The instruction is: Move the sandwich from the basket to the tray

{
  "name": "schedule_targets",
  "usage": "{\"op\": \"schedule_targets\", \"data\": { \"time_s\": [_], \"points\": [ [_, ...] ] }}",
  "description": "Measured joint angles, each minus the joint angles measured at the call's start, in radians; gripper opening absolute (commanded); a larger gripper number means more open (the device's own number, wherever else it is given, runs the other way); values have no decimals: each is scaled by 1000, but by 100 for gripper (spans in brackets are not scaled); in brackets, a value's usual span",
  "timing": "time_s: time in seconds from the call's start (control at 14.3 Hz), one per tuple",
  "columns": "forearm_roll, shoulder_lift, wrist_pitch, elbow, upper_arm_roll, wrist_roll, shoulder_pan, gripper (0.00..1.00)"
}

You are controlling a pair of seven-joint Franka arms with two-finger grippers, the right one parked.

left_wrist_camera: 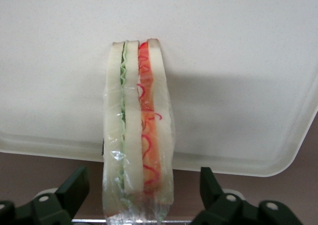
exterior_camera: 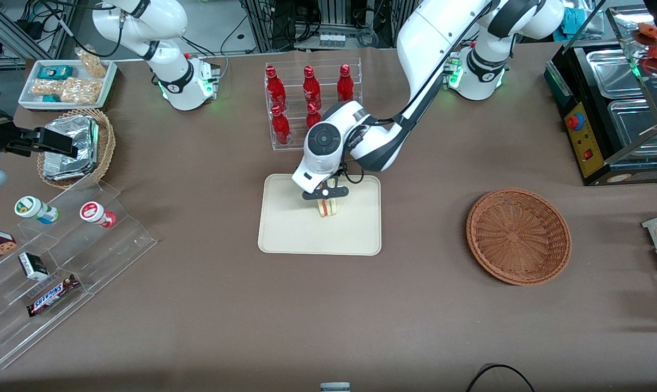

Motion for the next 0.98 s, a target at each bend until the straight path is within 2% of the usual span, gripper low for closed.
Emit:
{"op": "schedule_targets", "data": {
  "time_s": [0.21,0.35,0.77,0.98],
  "points": [
    [0,-4,-14,9,29,-2,2,100],
    [0,-42,-127,29,78,3,16,100],
    [-7,-372,-568,56,105,126,228,100],
    [-7,-490,-756,51,112,242,358,100]
  ]
}}
